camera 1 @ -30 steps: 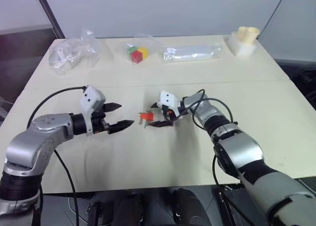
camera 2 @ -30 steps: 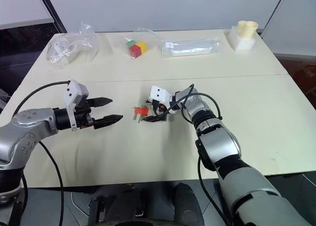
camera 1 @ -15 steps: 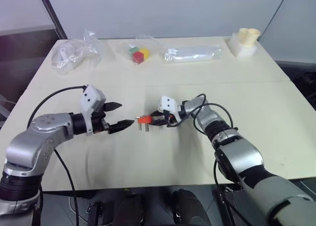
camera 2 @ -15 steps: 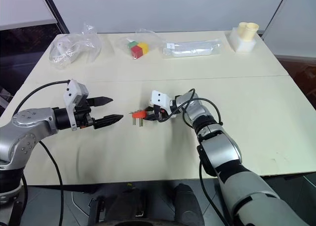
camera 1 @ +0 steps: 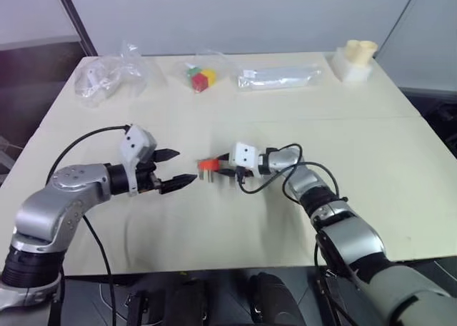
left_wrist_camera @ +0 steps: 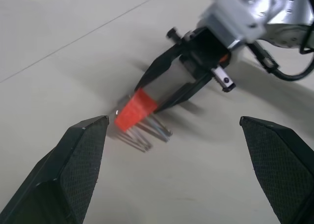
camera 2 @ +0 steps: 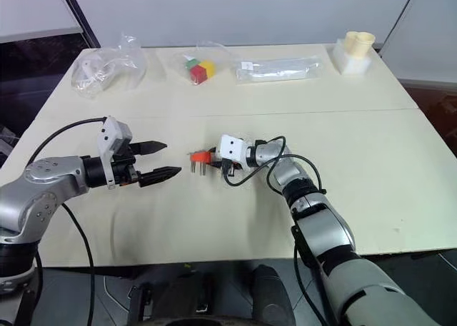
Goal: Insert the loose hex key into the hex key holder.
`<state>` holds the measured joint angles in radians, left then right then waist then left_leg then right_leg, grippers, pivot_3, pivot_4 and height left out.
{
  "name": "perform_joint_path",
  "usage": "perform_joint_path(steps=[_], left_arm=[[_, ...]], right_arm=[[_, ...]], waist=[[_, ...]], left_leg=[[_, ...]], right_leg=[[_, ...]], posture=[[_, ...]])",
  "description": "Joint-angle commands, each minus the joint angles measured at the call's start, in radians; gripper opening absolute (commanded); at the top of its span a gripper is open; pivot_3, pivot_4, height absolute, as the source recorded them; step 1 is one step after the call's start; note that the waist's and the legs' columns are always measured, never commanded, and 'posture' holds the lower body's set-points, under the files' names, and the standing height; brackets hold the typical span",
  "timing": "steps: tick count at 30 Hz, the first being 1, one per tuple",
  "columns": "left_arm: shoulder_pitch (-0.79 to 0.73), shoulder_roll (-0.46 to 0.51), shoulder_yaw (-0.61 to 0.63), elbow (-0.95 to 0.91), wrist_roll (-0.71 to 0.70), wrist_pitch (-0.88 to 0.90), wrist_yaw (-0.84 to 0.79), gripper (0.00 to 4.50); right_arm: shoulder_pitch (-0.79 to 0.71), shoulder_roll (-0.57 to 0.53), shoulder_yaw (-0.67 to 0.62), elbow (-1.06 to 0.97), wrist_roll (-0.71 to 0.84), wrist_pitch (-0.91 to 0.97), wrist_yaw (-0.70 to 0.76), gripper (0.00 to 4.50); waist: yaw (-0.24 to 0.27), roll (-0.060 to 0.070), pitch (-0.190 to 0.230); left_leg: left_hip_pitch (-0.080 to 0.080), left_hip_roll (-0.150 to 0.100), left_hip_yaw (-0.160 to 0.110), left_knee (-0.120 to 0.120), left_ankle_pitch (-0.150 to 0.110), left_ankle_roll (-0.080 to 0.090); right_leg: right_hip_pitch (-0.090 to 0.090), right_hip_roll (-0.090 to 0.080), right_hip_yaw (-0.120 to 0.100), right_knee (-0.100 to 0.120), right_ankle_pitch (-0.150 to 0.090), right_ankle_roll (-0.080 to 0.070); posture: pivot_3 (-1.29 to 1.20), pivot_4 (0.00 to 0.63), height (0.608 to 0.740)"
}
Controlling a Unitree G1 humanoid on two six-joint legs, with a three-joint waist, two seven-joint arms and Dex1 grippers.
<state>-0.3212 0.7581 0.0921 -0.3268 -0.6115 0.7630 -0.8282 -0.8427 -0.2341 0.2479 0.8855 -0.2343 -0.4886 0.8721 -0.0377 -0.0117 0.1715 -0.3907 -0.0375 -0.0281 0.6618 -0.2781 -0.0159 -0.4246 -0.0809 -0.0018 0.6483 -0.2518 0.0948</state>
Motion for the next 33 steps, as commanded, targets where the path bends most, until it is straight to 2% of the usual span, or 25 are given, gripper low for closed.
perform_joint_path(steps=[1,7,12,16,19,24,33], left_arm=[[-0.039,-0.015,0.009,0.017,0.013,-0.04,0.004,4.5],[-0.123,-0.075,0.039,0.098,-0.025,-0.028,0.012,4.5],[-0.195,-0.093,0.009,0.184,-0.034,-0.029,-0.047,4.5],[-0.258,-0.12,-0.001,0.271,-0.047,-0.031,-0.109,4.5],[-0.298,-0.129,-0.017,0.32,-0.049,-0.05,-0.183,4.5],[-0.33,-0.121,-0.066,0.34,-0.013,-0.107,-0.287,4.5],[-0.31,-0.11,-0.053,0.271,-0.023,-0.104,-0.305,4.5]], right_arm=[[0.062,-0.034,0.018,-0.185,-0.048,-0.058,-0.099,1.05],[0.163,-0.122,0.06,-0.442,-0.272,-0.144,-0.355,1.05],[0.18,-0.189,0.061,-0.6,-0.457,-0.199,-0.577,1.05],[0.17,-0.228,0.062,-0.685,-0.53,-0.223,-0.668,1.05],[0.173,-0.243,0.065,-0.727,-0.501,-0.241,-0.659,1.05],[0.187,-0.274,0.102,-0.771,-0.374,-0.288,-0.555,1.05],[0.138,-0.296,0.078,-0.745,-0.304,-0.307,-0.526,1.05]], waist=[[0.0,0.0,0.0],[0.0,0.0,0.0],[-0.001,0.0,0.0],[0.0,-0.001,0.0],[0.0,-0.001,0.001],[0.0,-0.001,0.001],[0.0,-0.001,0.001]], left_leg=[[0.0,0.0,0.0,0.0,0.0,0.0],[-0.001,0.0,0.0,0.0,0.0,0.0],[-0.001,0.0,0.001,0.0,0.001,-0.001],[-0.001,0.0,0.001,0.0,0.001,0.0],[-0.001,0.0,0.001,0.001,0.001,0.0],[-0.001,0.0,0.001,0.001,0.0,0.001],[-0.001,0.0,0.001,0.001,-0.003,0.006]], right_leg=[[0.0,0.0,0.0,0.0,0.0,0.0],[-0.001,0.001,0.0,0.0,0.0,0.0],[-0.001,0.002,0.0,0.0,0.0,0.0],[-0.001,0.003,0.0,0.0,0.0,0.0],[-0.001,0.003,0.0,0.0,0.0,0.0],[0.0,0.003,-0.001,-0.001,0.0,0.0],[0.0,0.003,0.0,0.0,0.0,0.0]], posture=[[0.0,0.15,0.74],[0.0,0.15,0.74],[0.0,0.15,0.74],[0.0,0.15,0.74],[0.0,0.15,0.74],[0.0,0.15,0.74],[0.0,0.15,0.74]])
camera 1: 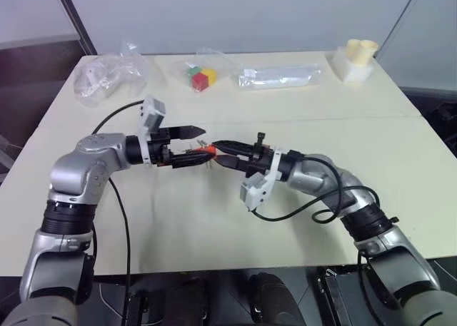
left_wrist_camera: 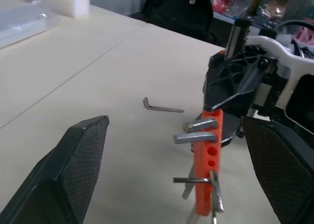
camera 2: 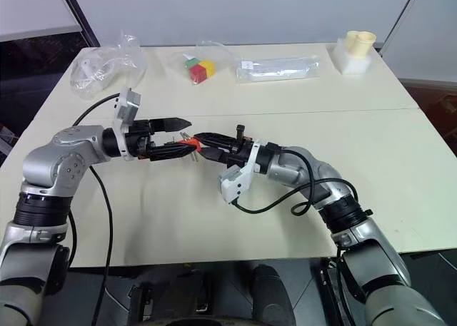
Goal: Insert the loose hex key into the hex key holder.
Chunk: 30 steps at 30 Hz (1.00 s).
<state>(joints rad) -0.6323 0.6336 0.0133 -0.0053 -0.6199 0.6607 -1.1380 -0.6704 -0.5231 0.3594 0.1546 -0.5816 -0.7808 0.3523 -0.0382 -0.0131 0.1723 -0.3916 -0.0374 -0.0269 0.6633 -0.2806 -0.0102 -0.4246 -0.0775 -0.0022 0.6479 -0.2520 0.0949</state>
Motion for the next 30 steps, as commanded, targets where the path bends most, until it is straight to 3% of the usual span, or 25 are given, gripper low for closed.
perform_joint_path(steps=[1,23,26,28,30], left_arm=[[0.009,0.019,0.033,-0.058,-0.018,0.004,0.009,4.5],[0.016,0.029,0.096,-0.107,-0.127,0.085,0.061,4.5],[0.019,0.034,0.089,-0.105,-0.124,0.083,0.059,3.59],[0.023,0.037,0.083,-0.105,-0.117,0.078,0.058,2.66],[0.023,0.036,0.082,-0.104,-0.115,0.077,0.06,2.66]], right_arm=[[-0.039,-0.01,-0.035,-0.01,0.053,-0.017,-0.004,1.05],[-0.043,-0.061,-0.059,0.0,0.147,-0.057,0.036,1.05],[-0.041,-0.063,-0.061,-0.003,0.151,-0.053,0.041,1.05],[-0.04,-0.064,-0.061,-0.004,0.152,-0.051,0.045,1.05],[-0.039,-0.064,-0.061,-0.004,0.153,-0.049,0.048,1.05]], waist=[[0.0,0.0,0.0],[0.003,0.0,0.0],[0.003,0.0,0.0],[0.003,0.0,0.0],[0.003,0.0,0.0]], left_leg=[[0.0,0.0,0.0,0.0,0.0,0.0],[0.0,0.0,0.0,0.001,0.0,0.0],[0.0,0.0,0.0,0.001,0.0,0.0],[0.0,0.0,0.0,0.001,0.0,0.0],[0.0,0.0,0.0,0.001,0.0,0.0]], right_leg=[[0.0,0.0,0.0,0.0,0.0,0.0],[0.0,-0.001,0.0,0.0,0.0,0.0],[0.0,-0.001,0.0,0.0,0.0,0.0],[0.0,-0.001,0.0,0.0,0.0,0.0],[0.0,0.0,0.0,0.0,0.0,0.0]], posture=[[0.0,0.15,0.74],[0.0,0.15,0.74],[0.0,0.15,0.74],[0.0,0.15,0.74],[0.0,0.15,0.74]])
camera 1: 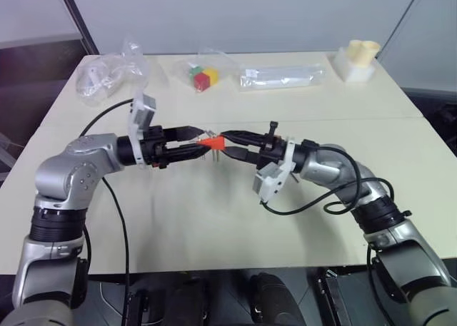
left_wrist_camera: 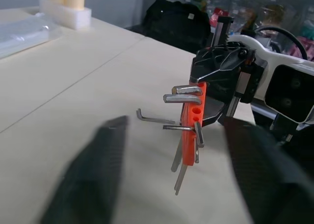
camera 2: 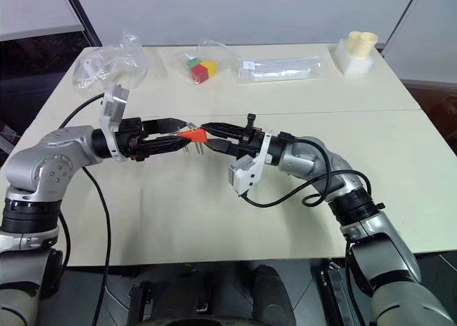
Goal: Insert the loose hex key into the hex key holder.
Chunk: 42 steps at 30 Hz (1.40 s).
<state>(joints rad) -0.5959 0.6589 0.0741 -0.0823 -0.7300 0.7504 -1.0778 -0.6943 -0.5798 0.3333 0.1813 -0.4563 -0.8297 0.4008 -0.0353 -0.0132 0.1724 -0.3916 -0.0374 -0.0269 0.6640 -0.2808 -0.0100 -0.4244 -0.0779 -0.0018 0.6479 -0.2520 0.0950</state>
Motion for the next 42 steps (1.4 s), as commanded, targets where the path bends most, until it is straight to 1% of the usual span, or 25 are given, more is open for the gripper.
perform_joint_path(steps=[1,9,12,14,39,42], left_arm=[[-0.013,0.01,0.021,-0.026,-0.004,-0.013,0.0,2.66],[-0.012,0.004,0.016,-0.025,-0.005,-0.014,-0.001,2.66],[-0.015,-0.004,0.011,-0.02,-0.003,-0.017,-0.001,1.8],[-0.019,-0.008,0.007,-0.017,0.001,-0.02,0.001,0.79],[-0.017,-0.009,-0.017,-0.026,0.015,-0.016,0.011,0.79],[-0.019,-0.01,-0.028,-0.025,0.036,-0.04,0.008,1.71]], right_arm=[[-0.015,-0.007,-0.035,-0.03,0.028,0.001,0.001,1.05],[-0.019,-0.004,-0.035,-0.037,0.038,0.01,0.015,1.05],[-0.021,-0.002,-0.038,-0.048,0.043,0.011,0.017,1.05],[-0.022,-0.001,-0.038,-0.053,0.045,0.01,0.017,1.05],[-0.026,0.03,-0.046,-0.087,0.076,0.052,0.051,1.05],[-0.024,0.03,-0.047,-0.086,0.075,0.055,0.053,1.05]], waist=[[0.0,0.0,0.0],[0.0,0.0,0.0],[0.0,0.0,0.0],[0.001,0.0,0.0],[0.001,0.0,0.0],[0.001,0.0,0.0]], left_leg=[[0.0,0.0,0.0,0.0,0.0,0.0],[0.0,0.0,0.0,0.0,0.0,0.0],[0.0,0.0,0.0,0.0,0.0,0.0],[0.0,0.0,0.0,0.0,0.0,0.0],[0.0,0.0,0.0,0.0,0.0,0.0],[0.0,0.0,0.0,0.0,0.0,0.0]], right_leg=[[0.0,0.0,0.0,0.0,0.0,0.0],[0.0,0.0,0.0,0.0,0.0,0.0],[0.0,0.0,0.0,0.0,0.0,0.0],[0.0,0.0,0.0,0.0,0.0,0.0],[0.0,0.0,0.0,0.0,0.0,0.0],[0.0,0.0,0.0,0.0,0.0,0.0]], posture=[[0.0,0.15,0.74],[0.0,0.15,0.74],[0.0,0.15,0.74],[0.0,0.15,0.74],[0.0,0.15,0.74],[0.0,0.15,0.74]])
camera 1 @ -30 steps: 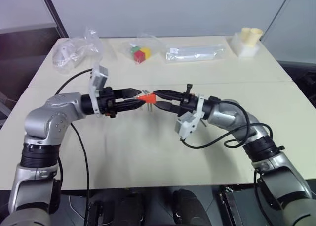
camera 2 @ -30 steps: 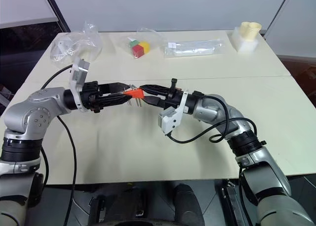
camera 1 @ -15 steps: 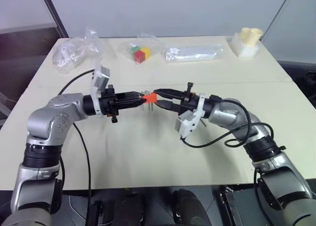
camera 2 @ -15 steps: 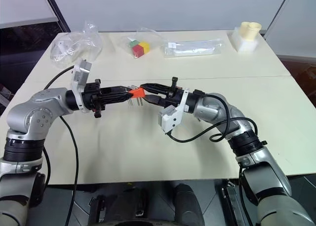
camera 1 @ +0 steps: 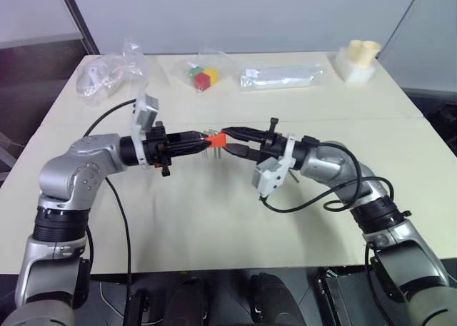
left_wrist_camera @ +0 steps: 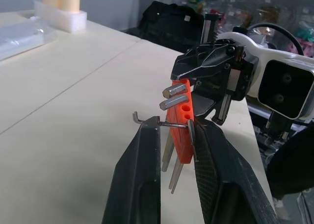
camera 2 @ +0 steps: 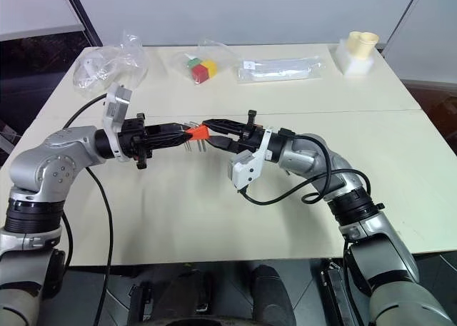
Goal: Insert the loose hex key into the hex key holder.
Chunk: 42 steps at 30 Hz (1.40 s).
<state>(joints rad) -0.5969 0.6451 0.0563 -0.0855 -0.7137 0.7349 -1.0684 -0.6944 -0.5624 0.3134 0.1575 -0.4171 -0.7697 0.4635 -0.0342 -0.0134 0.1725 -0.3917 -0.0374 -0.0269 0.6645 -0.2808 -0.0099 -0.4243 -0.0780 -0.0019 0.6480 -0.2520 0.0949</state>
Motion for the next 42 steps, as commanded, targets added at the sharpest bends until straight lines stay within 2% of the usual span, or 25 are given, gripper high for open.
perform_joint_path(steps=[1,12,21,42], left_arm=[[-0.019,0.003,-0.012,-0.022,0.022,-0.029,-0.007,2.11],[-0.022,-0.001,-0.018,-0.021,0.032,-0.032,-0.007,2.11],[-0.041,-0.027,0.025,-0.038,-0.031,0.002,0.026,2.11],[-0.021,-0.01,0.031,-0.054,-0.038,0.007,0.031,2.11]], right_arm=[[-0.024,0.013,-0.029,-0.062,0.037,-0.003,-0.008,1.05],[-0.017,0.012,-0.031,-0.069,0.037,0.007,-0.001,1.05],[-0.013,0.011,-0.024,-0.059,0.037,0.01,0.012,1.05],[-0.029,-0.005,-0.038,-0.018,0.034,0.003,0.003,1.05]], waist=[[0.0,0.0,0.0],[0.001,0.0,0.0],[0.003,0.0,0.0],[0.01,0.0,0.0]], left_leg=[[0.0,0.0,0.0,0.0,0.0,0.0],[0.0,0.0,0.0,0.0,0.0,0.0],[0.0,0.0,0.0,0.0,0.0,0.0],[0.0,0.0,0.0,0.0,0.0,0.0]], right_leg=[[0.0,0.0,0.0,0.0,0.0,0.0],[0.0,0.0,0.0,0.0,0.0,0.0],[0.0,0.0,0.0,0.0,0.0,0.0],[0.0,0.0,0.0,0.0,0.0,0.0]], posture=[[0.0,0.15,0.74],[0.0,0.15,0.74],[0.0,0.15,0.74],[0.0,0.15,0.74]])
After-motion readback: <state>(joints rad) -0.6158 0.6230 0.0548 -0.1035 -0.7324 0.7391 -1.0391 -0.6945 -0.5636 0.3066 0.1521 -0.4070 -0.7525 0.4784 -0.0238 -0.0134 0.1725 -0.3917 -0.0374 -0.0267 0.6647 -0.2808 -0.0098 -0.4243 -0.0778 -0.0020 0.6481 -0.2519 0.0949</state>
